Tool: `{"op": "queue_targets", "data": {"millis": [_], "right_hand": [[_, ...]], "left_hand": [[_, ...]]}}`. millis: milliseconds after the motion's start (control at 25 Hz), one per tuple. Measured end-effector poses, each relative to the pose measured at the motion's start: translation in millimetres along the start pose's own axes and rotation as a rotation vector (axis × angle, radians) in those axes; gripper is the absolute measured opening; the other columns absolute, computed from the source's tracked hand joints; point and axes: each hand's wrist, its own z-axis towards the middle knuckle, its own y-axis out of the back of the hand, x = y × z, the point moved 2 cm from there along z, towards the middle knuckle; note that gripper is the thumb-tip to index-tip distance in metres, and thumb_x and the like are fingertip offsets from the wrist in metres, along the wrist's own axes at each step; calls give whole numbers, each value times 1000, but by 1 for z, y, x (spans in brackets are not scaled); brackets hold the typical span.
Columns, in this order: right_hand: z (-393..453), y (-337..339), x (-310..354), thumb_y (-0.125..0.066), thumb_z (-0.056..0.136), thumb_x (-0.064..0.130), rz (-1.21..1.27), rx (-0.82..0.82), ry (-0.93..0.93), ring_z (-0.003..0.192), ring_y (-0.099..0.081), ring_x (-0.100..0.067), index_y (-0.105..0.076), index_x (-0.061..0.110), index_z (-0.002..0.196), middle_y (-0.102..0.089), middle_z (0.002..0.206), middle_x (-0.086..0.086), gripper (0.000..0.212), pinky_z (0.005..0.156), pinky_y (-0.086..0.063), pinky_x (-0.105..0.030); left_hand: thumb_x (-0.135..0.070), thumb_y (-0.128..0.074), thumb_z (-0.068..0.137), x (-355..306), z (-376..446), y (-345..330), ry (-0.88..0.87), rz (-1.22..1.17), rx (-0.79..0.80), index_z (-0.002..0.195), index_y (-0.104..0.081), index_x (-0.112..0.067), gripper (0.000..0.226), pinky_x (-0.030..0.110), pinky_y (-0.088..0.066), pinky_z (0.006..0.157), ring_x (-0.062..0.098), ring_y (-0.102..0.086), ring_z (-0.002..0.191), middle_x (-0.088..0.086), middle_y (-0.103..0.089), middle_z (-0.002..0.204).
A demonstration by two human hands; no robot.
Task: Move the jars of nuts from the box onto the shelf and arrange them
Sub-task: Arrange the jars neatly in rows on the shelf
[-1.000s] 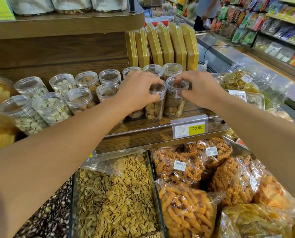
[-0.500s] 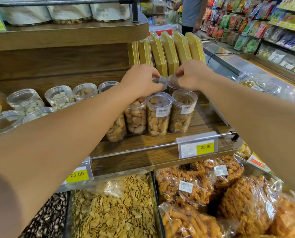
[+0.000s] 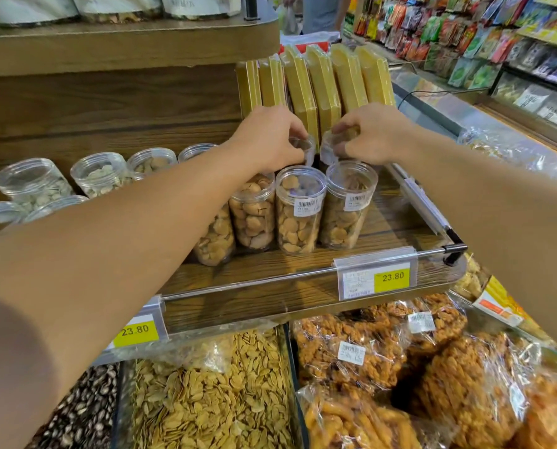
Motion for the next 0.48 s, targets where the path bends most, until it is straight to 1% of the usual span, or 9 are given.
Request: {"op": "queue_targets", "data": {"millis": [80,160,200,320,480], "right_hand": [[-1,2,-2,-61,87,19,57,26,15,117,-53,-26,-58,23,132,-55,134,-6,45,83,-39,-26],[-3,2,-4,-62,87,25,78,-30,34,116,-54,-24,-61,24,129,-58,132,-5,41,83,-38,-25],[-3,0,-4,-63,88,28,68,-54,43,115,-54,-24,-63,24,126,-60,130,-5,38,83,-37,-24],[-3,-3,-4,-63,91,26,61,-44,46,116,-54,-25,-65,26,124,-59,129,-6,33,83,-38,-24],[-3,-1,-3,-63,91,25,67,-8,63,120,-52,-26,-64,30,123,-56,133,-6,33,89,-40,-28]], "left_hand": [[-23,-67,81,1,0,1,2,-26,32,118,-67,-27,38,31,-40,97,22,-50,121,-1,-60,128],[-29,-67,80,2,-1,0,-10,-14,29,119,-66,-29,40,40,-41,102,24,-48,124,-3,-60,129],[-32,-67,81,3,-1,0,-11,-2,26,120,-66,-29,39,41,-40,103,24,-48,124,-2,-60,129],[-29,-70,82,3,0,1,-17,-6,32,118,-67,-31,36,38,-38,104,22,-48,126,-3,-59,131],[-26,-70,83,7,-1,3,-39,-33,74,119,-66,-34,37,35,-35,105,19,-47,128,-4,-58,134]]}}
